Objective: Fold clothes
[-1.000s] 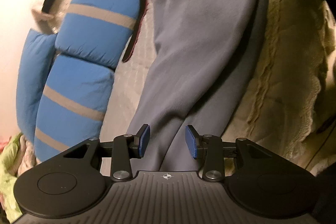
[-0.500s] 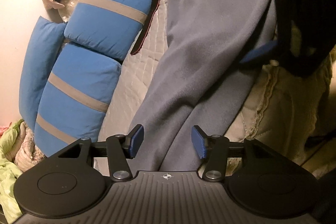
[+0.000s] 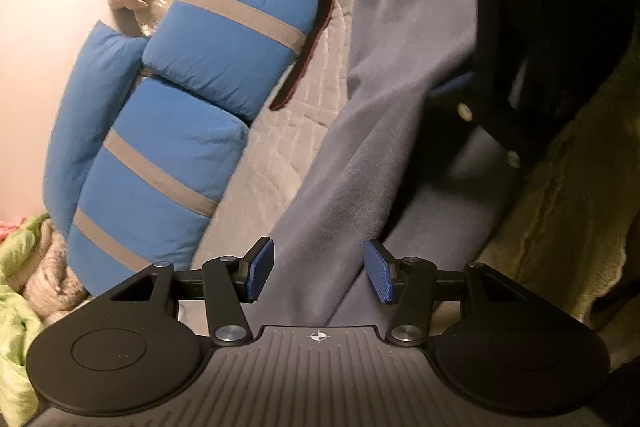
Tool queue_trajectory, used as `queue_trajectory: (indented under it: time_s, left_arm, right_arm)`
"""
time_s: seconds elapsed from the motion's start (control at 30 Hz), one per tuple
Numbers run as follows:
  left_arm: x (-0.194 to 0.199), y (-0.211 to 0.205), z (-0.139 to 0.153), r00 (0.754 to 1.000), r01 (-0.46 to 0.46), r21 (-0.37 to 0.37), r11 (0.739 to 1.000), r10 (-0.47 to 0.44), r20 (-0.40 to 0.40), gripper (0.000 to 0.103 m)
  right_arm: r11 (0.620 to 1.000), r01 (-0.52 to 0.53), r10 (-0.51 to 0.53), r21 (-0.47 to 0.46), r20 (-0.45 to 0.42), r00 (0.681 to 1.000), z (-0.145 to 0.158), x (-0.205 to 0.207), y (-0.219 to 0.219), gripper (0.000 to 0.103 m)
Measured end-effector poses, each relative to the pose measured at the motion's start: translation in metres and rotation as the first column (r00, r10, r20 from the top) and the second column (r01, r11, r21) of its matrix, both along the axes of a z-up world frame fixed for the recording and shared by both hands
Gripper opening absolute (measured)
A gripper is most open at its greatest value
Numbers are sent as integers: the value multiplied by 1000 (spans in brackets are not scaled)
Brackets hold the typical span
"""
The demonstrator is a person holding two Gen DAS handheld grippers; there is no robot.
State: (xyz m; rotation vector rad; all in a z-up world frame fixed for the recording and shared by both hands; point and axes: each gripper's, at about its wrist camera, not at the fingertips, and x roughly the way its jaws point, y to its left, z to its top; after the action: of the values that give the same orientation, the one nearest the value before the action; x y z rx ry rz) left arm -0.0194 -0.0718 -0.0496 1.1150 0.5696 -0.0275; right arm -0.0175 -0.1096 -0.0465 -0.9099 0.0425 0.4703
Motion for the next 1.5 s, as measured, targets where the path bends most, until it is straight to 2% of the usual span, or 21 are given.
queue_trajectory:
  time_s: [0.17,0.33,0.43,0.53,0.7,0.8,0.87,0.93,0.97,1.03,1.13,1.23,1.33,1.4,1.47,1.5]
  left_arm:
    - [-3,-5,-5,999,49,30,998,-49,-6,49]
    - [-3,-3,-18,993,114,134,984,-118,26,46]
    - [-8,2,-27,983,170,253,952,-183,26,3]
    - [-17,8,-27,975,218,309,926,-223,-21,3]
    - [-30,9,-23,969,246,337,909,-237,-68,2]
    - [-34,9,-25,966,258,345,902,-238,-99,2]
    - [-36,8,-27,965,261,348,901,-233,-121,2]
    - [-37,7,-29,963,263,347,900,-225,-145,2]
    - [-37,7,-30,962,264,345,901,-222,-157,2]
    - [-37,7,-35,958,270,349,897,-214,-191,2]
    - [-35,7,-41,951,276,355,893,-200,-234,2]
    - [-31,7,-46,949,273,356,894,-190,-251,3]
    - [-27,9,-49,951,260,366,894,-171,-256,5]
    - [-24,13,-50,957,236,390,890,-143,-252,5]
    - [-22,18,-48,963,208,405,890,-113,-244,12]
    - [-21,22,-44,967,189,403,895,-98,-237,15]
  right_arm:
    - [998,6,-2,67,-64,998,14,10,-8,102]
    - [994,-6,19,109,-125,992,22,16,-13,102]
    - [994,-43,54,99,-117,992,21,13,-15,102]
    - [993,-99,103,57,-85,991,14,4,-14,98]
    - [979,-192,191,-62,-17,981,-6,-23,-10,87]
    - [962,-239,242,-129,7,970,-16,-40,-8,66]
    - [949,-265,267,-170,-11,964,-24,-48,-7,34]
    - [936,-285,284,-205,-34,958,-31,-54,-5,24]
    - [932,-292,288,-217,-50,956,-35,-56,-5,12]
    - [927,-304,290,-221,-92,953,-39,-58,-3,4]
    - [933,-300,273,-198,-151,950,-39,-56,2,3]
    - [947,-281,245,-155,-219,944,-39,-48,6,2]
    - [953,-270,229,-141,-251,940,-43,-45,9,2]
    - [959,-255,218,-122,-257,942,-42,-44,10,14]
    - [969,-229,201,-94,-247,948,-41,-43,7,41]
    - [974,-213,190,-77,-238,953,-40,-42,6,48]
